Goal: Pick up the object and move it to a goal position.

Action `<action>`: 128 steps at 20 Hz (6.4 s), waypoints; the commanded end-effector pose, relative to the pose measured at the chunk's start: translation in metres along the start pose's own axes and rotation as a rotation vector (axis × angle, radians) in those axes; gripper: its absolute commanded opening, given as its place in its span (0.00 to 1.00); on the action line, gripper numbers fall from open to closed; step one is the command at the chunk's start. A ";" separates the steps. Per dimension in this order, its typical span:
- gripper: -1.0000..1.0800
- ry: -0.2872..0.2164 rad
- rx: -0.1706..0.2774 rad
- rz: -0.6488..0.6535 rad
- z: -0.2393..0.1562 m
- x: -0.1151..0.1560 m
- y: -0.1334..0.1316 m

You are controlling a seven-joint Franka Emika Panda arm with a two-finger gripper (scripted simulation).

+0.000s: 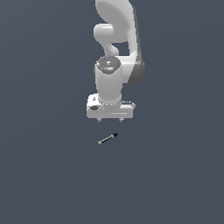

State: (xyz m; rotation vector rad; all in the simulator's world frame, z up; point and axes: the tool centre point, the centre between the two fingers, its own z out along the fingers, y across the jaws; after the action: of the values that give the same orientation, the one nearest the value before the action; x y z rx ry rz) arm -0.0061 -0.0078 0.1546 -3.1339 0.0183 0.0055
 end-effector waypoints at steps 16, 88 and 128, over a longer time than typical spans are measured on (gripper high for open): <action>0.96 0.000 -0.028 0.013 -0.009 0.002 0.018; 0.00 0.007 -0.005 1.048 0.145 0.026 0.014; 0.00 0.007 -0.005 1.048 0.125 -0.041 0.203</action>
State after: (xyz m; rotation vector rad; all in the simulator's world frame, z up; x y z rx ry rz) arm -0.0494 -0.2070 0.0275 -2.7091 1.5915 0.0005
